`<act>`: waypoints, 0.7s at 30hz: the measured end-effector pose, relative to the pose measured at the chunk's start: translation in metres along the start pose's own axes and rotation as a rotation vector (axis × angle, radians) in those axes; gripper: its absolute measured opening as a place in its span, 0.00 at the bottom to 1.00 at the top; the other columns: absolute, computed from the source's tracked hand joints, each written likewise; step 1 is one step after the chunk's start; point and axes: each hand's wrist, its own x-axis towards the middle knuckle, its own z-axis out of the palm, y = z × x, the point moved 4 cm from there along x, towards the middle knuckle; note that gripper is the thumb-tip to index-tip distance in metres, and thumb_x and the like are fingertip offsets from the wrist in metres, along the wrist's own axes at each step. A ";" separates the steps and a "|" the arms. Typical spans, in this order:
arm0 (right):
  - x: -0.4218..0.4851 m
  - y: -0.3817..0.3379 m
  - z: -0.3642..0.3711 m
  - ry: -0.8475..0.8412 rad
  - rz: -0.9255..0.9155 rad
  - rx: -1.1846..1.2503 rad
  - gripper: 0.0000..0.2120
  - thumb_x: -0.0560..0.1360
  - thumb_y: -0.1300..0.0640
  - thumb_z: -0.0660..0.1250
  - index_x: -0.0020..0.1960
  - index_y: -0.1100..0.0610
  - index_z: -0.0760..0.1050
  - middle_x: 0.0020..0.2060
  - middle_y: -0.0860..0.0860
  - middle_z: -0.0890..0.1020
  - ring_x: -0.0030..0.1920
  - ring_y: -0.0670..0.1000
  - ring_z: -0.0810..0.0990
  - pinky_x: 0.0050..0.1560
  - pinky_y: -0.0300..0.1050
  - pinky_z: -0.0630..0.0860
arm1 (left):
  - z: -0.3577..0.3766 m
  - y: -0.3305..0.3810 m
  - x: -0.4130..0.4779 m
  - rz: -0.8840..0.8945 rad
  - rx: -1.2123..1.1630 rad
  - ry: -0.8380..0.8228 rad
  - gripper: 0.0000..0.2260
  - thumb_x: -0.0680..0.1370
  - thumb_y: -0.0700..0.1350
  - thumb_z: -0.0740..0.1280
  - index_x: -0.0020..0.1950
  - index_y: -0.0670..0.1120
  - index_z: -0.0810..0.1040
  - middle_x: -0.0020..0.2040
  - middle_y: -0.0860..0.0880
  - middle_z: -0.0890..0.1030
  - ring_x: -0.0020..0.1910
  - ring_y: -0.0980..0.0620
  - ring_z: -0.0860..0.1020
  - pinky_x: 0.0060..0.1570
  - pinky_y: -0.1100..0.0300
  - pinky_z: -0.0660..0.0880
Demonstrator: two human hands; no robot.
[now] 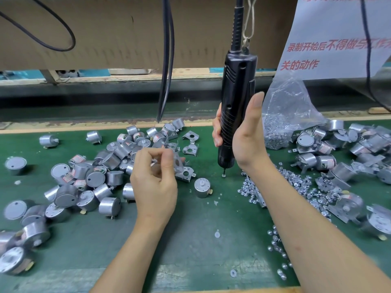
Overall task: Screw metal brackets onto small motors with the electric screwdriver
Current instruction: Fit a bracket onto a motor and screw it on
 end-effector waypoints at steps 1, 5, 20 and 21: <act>0.000 0.000 0.000 0.001 -0.001 0.003 0.35 0.63 0.15 0.52 0.34 0.47 0.74 0.28 0.52 0.74 0.26 0.54 0.71 0.33 0.48 0.69 | 0.003 0.000 -0.001 0.003 0.015 -0.053 0.05 0.81 0.48 0.64 0.44 0.55 0.74 0.45 0.49 0.75 0.37 0.56 0.75 0.37 0.68 0.69; 0.000 0.000 0.001 0.005 -0.003 0.011 0.36 0.62 0.15 0.52 0.33 0.47 0.74 0.27 0.53 0.73 0.25 0.54 0.70 0.33 0.49 0.68 | 0.012 -0.005 -0.005 0.052 0.223 -0.246 0.11 0.81 0.47 0.60 0.43 0.49 0.80 0.43 0.53 0.77 0.44 0.59 0.76 0.43 0.72 0.67; 0.000 0.000 0.000 0.007 -0.006 -0.006 0.36 0.62 0.15 0.52 0.33 0.47 0.74 0.28 0.53 0.73 0.26 0.54 0.70 0.33 0.49 0.68 | 0.014 -0.008 -0.017 0.214 0.646 -0.634 0.13 0.68 0.62 0.67 0.49 0.60 0.73 0.31 0.60 0.71 0.37 0.61 0.71 0.33 0.63 0.62; 0.000 0.000 0.000 0.006 -0.006 -0.010 0.36 0.63 0.15 0.51 0.33 0.47 0.74 0.28 0.54 0.73 0.26 0.54 0.70 0.33 0.49 0.69 | 0.014 -0.008 -0.018 0.213 0.645 -0.639 0.12 0.68 0.61 0.67 0.48 0.60 0.73 0.30 0.60 0.70 0.36 0.62 0.71 0.32 0.64 0.61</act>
